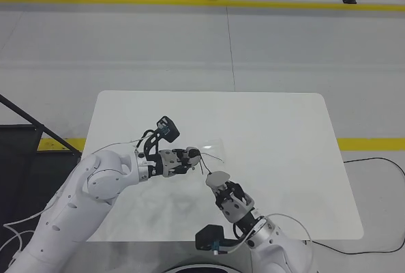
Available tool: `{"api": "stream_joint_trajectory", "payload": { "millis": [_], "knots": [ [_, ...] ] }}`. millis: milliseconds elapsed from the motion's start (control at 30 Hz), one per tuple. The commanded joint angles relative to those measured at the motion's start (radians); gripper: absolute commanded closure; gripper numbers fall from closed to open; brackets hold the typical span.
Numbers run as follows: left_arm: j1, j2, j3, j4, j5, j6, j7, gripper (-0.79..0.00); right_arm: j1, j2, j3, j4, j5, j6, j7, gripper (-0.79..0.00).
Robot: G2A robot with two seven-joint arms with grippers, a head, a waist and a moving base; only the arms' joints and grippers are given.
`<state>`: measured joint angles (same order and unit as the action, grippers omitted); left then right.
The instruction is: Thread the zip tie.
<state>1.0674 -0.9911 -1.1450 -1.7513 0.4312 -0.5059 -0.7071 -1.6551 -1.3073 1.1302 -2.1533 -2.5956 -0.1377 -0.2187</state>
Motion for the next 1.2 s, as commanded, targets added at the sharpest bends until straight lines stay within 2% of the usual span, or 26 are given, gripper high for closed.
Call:
{"api": "stream_joint_trajectory", "payload": {
  "millis": [0,1167],
  "knots": [
    [0.001,0.0,0.0,0.0,0.0,-0.001,0.001,0.0,0.002,0.001,-0.002,0.001,0.001,0.001,0.005,0.0],
    [0.009,0.001,-0.003,-0.012,0.015,-0.013,-0.001,0.0,0.016,0.019,-0.018,0.004,-0.005,0.007,0.048,0.0]
  ]
}}
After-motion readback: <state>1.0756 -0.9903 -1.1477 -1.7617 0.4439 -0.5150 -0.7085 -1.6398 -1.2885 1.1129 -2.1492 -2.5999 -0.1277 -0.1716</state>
